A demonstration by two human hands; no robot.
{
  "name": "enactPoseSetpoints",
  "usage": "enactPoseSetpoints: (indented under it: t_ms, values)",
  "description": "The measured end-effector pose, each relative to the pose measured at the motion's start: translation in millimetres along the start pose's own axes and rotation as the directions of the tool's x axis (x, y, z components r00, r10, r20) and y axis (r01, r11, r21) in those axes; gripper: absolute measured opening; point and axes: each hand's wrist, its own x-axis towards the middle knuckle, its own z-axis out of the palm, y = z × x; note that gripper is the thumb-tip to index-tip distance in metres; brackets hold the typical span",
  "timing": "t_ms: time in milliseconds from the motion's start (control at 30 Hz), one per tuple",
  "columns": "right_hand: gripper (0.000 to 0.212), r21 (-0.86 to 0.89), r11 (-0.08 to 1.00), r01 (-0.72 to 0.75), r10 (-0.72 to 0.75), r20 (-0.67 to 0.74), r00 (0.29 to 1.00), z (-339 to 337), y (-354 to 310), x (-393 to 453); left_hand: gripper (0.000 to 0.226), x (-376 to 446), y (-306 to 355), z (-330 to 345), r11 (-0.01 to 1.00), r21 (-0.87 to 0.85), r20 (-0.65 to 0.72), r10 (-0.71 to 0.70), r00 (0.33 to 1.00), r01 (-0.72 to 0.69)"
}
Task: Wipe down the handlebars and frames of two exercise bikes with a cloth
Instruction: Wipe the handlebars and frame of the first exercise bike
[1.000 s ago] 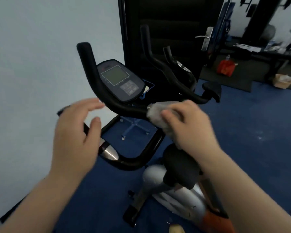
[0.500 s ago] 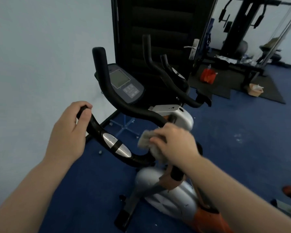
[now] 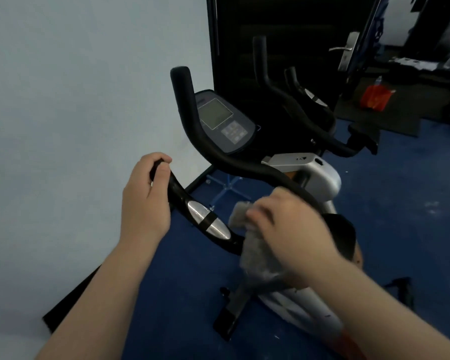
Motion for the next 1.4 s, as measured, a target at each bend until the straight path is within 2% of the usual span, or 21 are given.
enactPoseSetpoints:
  t_ms: [100,167,233,300,333,433,500,567,667,767,867,967,1067,1100,1133,1200,1233,1267,1333,1367,1400]
  values:
    - [0.026,0.040,0.999,0.013,-0.002,-0.263,0.965,-26,14,9,0.023,1,-5,-4,1.000,0.013,0.034,0.023,0.999,-0.023]
    - [0.025,-0.034,0.998,0.051,-0.059,-0.341,0.938,-32,18,13,0.024,3,-9,-7,0.998,0.012,0.065,0.060,0.996,-0.060]
    - [0.022,-0.186,0.978,0.093,-0.135,-0.229,0.964,-31,23,19,0.023,5,-12,-10,0.996,0.013,0.101,0.090,0.991,-0.092]
    - [0.026,-0.288,0.954,0.084,-0.094,-0.022,0.995,-19,22,17,0.025,7,-14,-14,0.995,0.008,0.134,0.098,0.986,-0.100]
    - [0.029,-0.315,0.948,0.052,-0.046,0.025,0.999,-10,20,12,0.026,8,-15,-17,0.994,0.008,0.151,0.107,0.983,-0.109]
    - [0.029,-0.246,0.966,-0.077,0.076,-0.017,0.997,8,1,-7,0.026,11,-18,-20,0.987,0.013,0.184,0.156,0.971,-0.161]
    - [0.026,-0.240,0.968,-0.073,0.083,0.029,0.996,9,-10,-11,0.024,12,-21,-19,0.985,-0.013,0.192,0.172,0.966,-0.172]
    - [0.026,-0.174,0.972,-0.158,0.174,0.079,0.982,4,-12,-6,0.021,11,-21,-16,0.984,-0.044,0.197,0.180,0.964,-0.175]
    - [0.032,-0.059,0.938,-0.341,0.338,-0.063,0.939,21,-30,-9,0.016,10,-20,-16,0.981,-0.096,0.228,0.189,0.955,-0.171]
    - [0.039,0.150,0.906,-0.396,0.422,-0.250,0.871,50,-59,-24,0.015,13,-23,-20,0.980,-0.086,0.275,0.198,0.941,-0.181]
    - [0.037,0.234,0.898,-0.372,0.437,-0.384,0.814,62,-58,-27,0.015,18,-26,-22,0.977,-0.092,0.311,0.209,0.927,-0.190]
    - [0.044,0.345,0.882,-0.321,0.451,-0.418,0.789,69,-82,-20,0.014,18,-28,-21,0.976,-0.111,0.319,0.211,0.924,-0.185]
    - [0.040,0.200,0.946,-0.257,0.323,-0.486,0.812,75,-125,9,0.014,18,-26,-20,0.980,-0.121,0.316,0.192,0.929,-0.161]
    - [0.035,0.164,0.960,-0.226,0.278,-0.479,0.832,76,-135,22,0.015,19,-26,-21,0.980,-0.120,0.318,0.188,0.929,-0.157]
    - [0.035,0.151,0.968,-0.199,0.244,-0.408,0.880,72,-140,32,0.018,19,-26,-21,0.981,-0.115,0.319,0.184,0.930,-0.155]
    - [0.035,0.004,0.990,-0.141,0.137,-0.261,0.955,70,-126,29,0.021,18,-27,-24,0.983,-0.106,0.330,0.178,0.927,-0.151]
    - [0.034,-0.087,0.989,-0.119,0.096,-0.225,0.970,70,-114,18,0.023,18,-27,-26,0.984,-0.111,0.338,0.170,0.926,-0.140]
    - [0.030,-0.130,0.983,-0.132,0.108,-0.182,0.977,67,-104,5,0.026,17,-27,-28,0.985,-0.119,0.347,0.159,0.924,-0.124]
    - [0.017,-0.055,0.959,-0.278,0.264,-0.188,0.946,58,-98,-7,0.032,16,-28,-31,0.983,-0.159,0.361,0.142,0.922,-0.089]
    - [0.017,-0.039,0.944,-0.329,0.318,-0.169,0.933,55,-103,3,0.034,15,-27,-31,0.978,-0.202,0.370,0.132,0.920,-0.059]
    - [0.019,-0.040,0.952,-0.303,0.293,-0.171,0.941,56,-112,21,0.037,15,-26,-31,0.965,-0.260,0.384,0.117,0.916,-0.015]
